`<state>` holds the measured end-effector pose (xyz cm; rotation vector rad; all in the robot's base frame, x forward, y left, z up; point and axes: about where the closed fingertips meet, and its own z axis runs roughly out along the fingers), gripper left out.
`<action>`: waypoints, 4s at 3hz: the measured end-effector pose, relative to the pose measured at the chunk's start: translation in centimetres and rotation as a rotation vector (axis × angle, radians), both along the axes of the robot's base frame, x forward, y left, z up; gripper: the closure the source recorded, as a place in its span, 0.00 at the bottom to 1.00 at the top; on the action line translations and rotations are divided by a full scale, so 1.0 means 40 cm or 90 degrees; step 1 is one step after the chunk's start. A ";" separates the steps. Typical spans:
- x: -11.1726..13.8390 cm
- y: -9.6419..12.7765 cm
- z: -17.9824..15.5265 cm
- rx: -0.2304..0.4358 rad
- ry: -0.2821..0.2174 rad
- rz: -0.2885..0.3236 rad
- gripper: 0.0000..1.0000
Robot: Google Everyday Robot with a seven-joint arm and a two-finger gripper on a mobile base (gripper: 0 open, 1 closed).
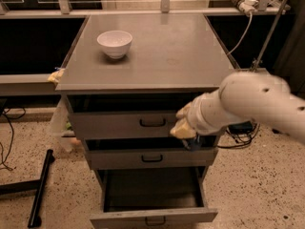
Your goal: Pick pepsi can from bottom drawer and place on counter
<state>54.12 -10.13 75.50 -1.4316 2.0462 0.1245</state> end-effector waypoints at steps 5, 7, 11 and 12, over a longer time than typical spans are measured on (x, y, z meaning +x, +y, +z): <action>0.063 0.030 0.442 -0.001 -0.036 -0.062 1.00; 0.071 0.050 0.542 0.012 -0.054 -0.057 1.00; 0.385 0.135 0.553 0.100 -0.093 -0.066 1.00; 0.459 0.156 0.547 0.153 -0.077 -0.088 1.00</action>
Offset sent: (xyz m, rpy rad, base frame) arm -0.0074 0.0051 0.0430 -0.0226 -0.0554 -0.0163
